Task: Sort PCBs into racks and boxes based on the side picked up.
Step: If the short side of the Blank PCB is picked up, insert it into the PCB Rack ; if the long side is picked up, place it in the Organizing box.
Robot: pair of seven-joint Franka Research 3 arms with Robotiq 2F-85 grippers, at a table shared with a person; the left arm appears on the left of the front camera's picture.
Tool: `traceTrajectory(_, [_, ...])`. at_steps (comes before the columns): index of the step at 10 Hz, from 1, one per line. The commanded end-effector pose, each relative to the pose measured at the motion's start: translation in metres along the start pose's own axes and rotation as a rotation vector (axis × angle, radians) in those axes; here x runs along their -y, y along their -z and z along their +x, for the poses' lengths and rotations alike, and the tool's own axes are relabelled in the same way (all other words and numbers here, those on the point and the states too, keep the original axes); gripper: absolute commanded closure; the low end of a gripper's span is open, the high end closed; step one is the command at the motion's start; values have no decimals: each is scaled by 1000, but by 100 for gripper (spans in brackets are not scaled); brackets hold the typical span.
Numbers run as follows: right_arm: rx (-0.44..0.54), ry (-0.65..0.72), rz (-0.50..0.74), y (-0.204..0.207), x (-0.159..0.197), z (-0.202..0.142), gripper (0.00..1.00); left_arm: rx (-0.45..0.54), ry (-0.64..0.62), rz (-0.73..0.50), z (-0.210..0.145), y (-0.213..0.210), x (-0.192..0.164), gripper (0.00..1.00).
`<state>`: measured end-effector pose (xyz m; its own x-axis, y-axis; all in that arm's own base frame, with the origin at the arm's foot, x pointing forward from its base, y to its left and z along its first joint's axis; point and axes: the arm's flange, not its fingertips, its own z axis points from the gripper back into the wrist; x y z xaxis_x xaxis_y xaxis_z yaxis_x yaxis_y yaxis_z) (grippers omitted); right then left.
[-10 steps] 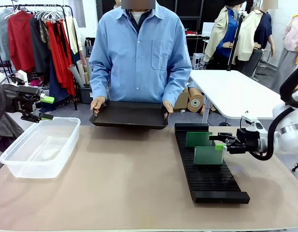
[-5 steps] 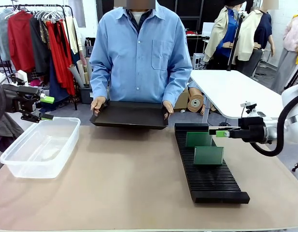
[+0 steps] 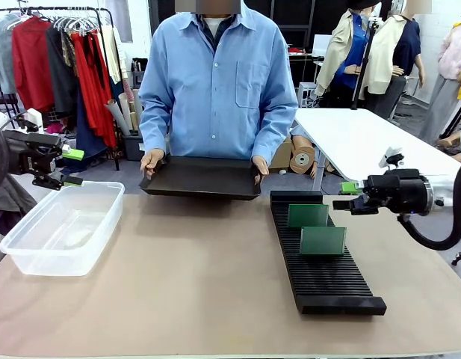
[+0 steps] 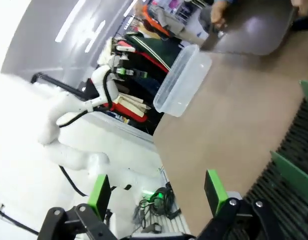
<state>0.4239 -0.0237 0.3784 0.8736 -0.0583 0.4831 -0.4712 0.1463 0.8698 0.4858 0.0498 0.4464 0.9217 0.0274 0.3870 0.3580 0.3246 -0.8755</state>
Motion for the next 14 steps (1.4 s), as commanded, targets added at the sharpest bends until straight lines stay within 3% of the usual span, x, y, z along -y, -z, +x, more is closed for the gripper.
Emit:
traceTrajectory(1, [-1,149,-62,-1,-19,-2,0,5,-11,2,1,0,2,0])
traceTrajectory(4, [-17,257,-125,-6,-24,-2,0,5,-11,2,1,0,2,0])
traceTrajectory(5, [-12,305,-71,-5,-29,-3,0,5,-11,2,1,0,2,0])
traceTrajectory(12, [-39,142,-23,-9,-33,18,0,5,-11,2,1,0,2,0])
traceTrajectory(14, [-16,211,-42,-7,-36,13,0,5,-11,2,1,0,2,0])
